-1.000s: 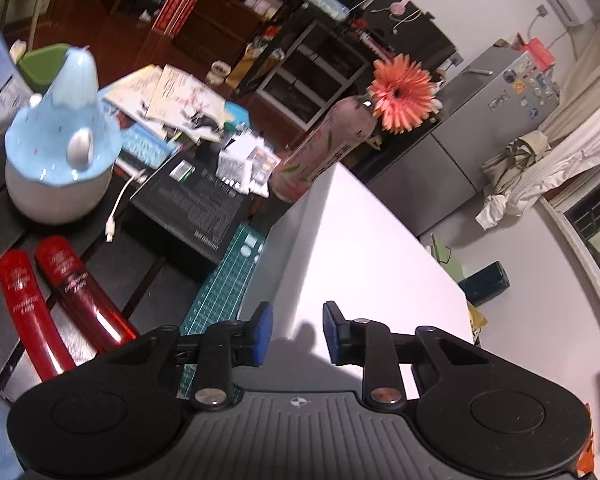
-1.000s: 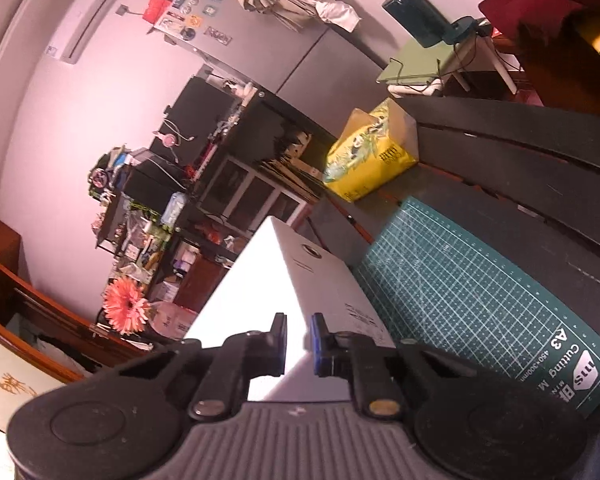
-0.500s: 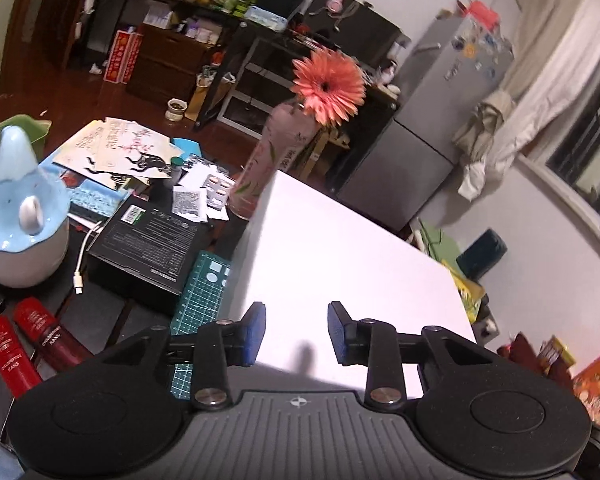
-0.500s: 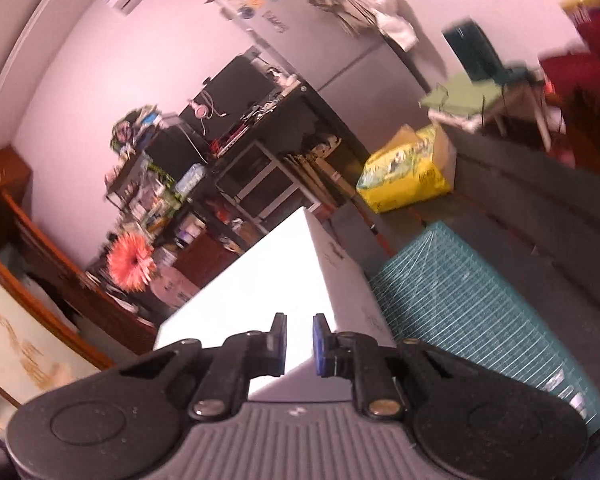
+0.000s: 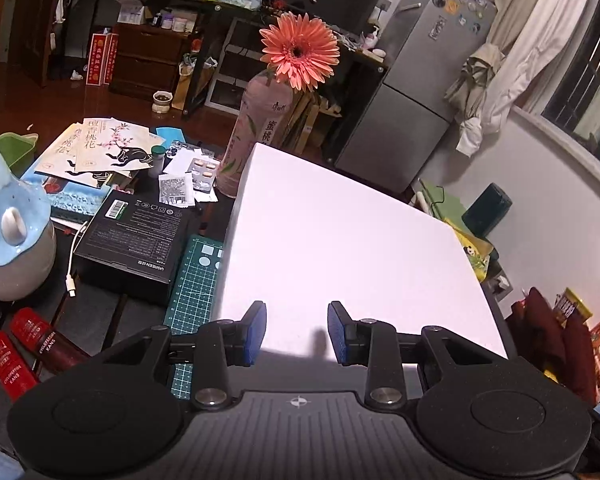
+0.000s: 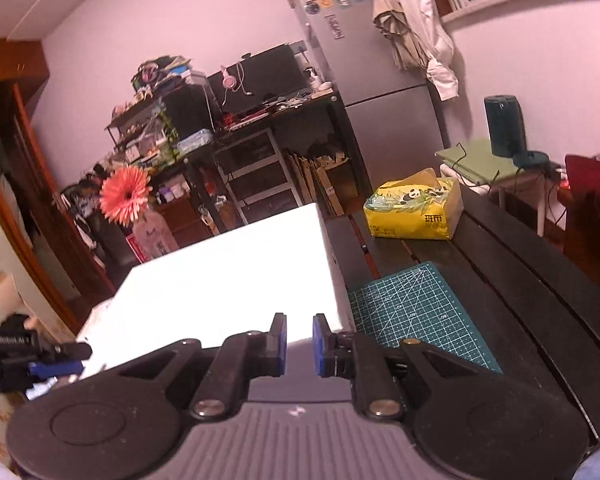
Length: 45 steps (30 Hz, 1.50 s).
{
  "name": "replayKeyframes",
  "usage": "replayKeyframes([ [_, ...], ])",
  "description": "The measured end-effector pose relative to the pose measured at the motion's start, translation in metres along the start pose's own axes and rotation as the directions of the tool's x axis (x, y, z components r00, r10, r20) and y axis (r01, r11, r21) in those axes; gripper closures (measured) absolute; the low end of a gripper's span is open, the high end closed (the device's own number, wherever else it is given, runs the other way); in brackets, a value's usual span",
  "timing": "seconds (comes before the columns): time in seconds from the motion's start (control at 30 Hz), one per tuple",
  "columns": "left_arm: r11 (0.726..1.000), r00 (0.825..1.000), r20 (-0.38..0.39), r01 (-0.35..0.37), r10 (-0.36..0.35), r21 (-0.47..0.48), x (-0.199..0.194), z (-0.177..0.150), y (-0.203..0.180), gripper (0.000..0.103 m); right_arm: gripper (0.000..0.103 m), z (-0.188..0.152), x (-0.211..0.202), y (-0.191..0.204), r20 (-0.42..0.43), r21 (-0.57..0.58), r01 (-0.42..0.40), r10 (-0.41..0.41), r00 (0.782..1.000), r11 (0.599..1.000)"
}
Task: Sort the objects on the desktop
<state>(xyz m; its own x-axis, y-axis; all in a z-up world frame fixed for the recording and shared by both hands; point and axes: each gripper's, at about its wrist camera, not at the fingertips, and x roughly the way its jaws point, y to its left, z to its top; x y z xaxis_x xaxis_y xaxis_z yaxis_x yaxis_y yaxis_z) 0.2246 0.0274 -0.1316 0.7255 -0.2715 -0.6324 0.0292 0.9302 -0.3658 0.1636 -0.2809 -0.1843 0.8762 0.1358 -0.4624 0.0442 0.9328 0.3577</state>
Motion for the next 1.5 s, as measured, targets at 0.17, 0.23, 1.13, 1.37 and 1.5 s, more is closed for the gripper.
replayKeyframes([
  [0.17,1.0,1.0,-0.003,-0.003,0.004,0.017,0.001,-0.002,0.0,0.069,0.089,0.002,0.001,0.015,-0.021,-0.083,0.024,-0.026,0.999,0.996],
  [0.23,1.0,1.0,-0.005,0.002,-0.001,0.014,0.001,-0.002,0.001,0.069,0.089,0.008,0.001,0.02,-0.018,-0.115,0.026,-0.029,0.999,0.993],
  [1.13,0.996,0.998,-0.025,0.051,-0.053,-0.077,0.0,0.002,0.012,0.068,0.088,0.117,0.121,0.167,-0.288,-0.207,-0.325,0.26,0.922,0.923],
  [1.37,0.991,0.996,-0.033,0.078,-0.082,-0.105,0.0,0.004,0.018,0.068,0.088,0.114,0.163,0.191,-0.352,-0.212,-0.345,0.258,0.9,0.914],
  [1.5,0.988,0.995,-0.037,0.089,-0.094,-0.124,0.0,0.005,0.021,0.068,0.088,0.112,0.177,0.198,-0.364,-0.202,-0.358,0.269,0.891,0.912],
])
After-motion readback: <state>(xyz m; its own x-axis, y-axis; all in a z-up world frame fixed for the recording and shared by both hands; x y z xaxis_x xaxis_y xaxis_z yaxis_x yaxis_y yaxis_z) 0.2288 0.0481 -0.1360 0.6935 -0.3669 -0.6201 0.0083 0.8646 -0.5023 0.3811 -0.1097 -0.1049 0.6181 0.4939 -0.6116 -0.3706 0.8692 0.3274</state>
